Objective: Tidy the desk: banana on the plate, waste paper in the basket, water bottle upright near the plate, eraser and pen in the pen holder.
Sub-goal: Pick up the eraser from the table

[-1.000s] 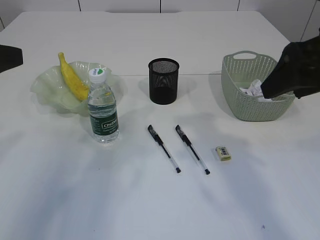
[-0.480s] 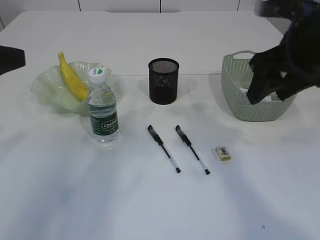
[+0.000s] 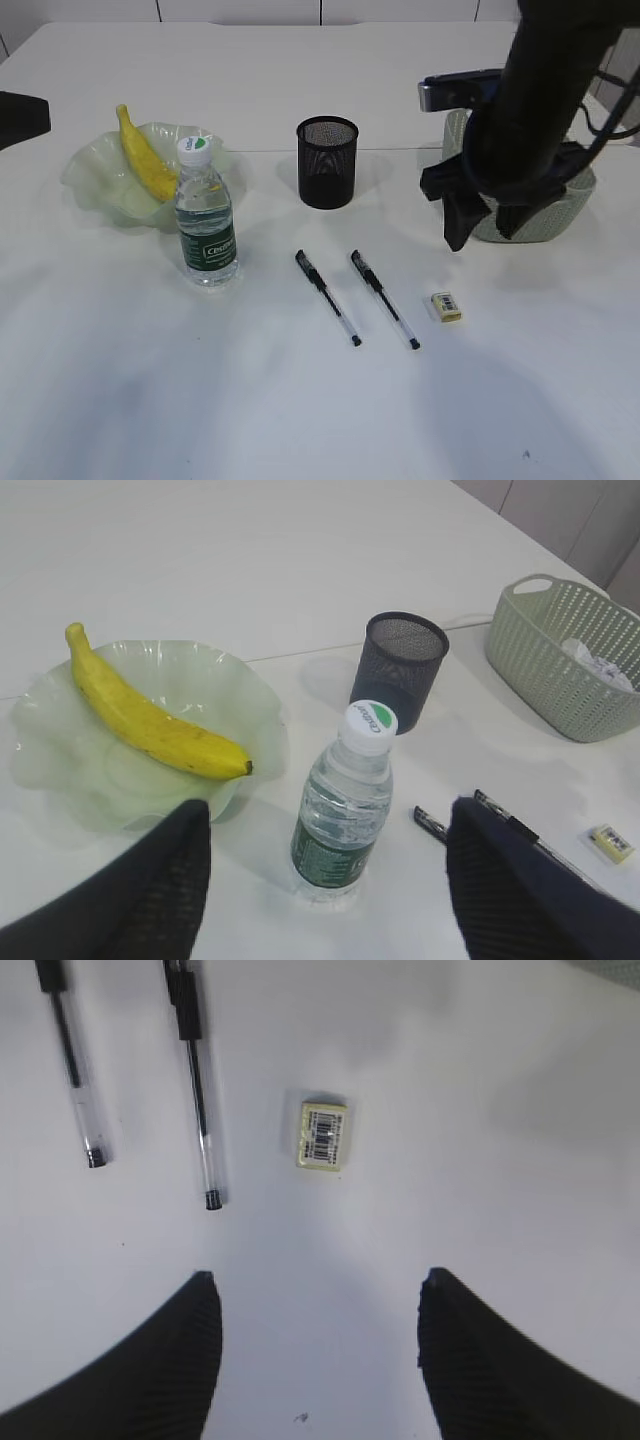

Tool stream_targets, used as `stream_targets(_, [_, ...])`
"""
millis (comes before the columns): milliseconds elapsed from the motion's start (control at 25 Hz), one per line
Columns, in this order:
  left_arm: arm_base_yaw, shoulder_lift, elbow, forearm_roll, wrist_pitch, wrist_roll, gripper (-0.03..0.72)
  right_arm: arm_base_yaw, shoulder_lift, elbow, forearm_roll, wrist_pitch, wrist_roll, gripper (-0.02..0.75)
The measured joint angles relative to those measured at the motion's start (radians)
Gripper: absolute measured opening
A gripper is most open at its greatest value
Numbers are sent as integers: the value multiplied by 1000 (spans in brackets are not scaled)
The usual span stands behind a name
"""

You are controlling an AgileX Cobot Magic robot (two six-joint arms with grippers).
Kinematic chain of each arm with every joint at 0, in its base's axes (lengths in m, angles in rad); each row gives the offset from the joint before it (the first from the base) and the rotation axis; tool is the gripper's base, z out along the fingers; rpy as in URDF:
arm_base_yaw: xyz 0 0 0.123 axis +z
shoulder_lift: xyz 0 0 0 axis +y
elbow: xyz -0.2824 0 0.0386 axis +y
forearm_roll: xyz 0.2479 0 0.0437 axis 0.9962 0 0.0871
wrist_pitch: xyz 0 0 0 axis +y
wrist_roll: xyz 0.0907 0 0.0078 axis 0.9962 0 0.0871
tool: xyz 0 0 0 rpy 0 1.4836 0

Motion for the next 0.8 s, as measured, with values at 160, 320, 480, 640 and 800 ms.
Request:
stream_targets(160, [0,0,0,0,0,0,517,0,97,-57,16,4,5,465])
stream_targets(320, [0,0,0,0,0,0,517,0,161,-82,31,6,10,465])
stream_targets(480, [0,0,0,0,0,0,517,0,207,-82,31,6,10,465])
stream_targets(640, [0,0,0,0,0,0,517,0,246,-82,31,6,12,465])
stream_targets(800, [0,0,0,0,0,0,517,0,269,-82,31,6,12,465])
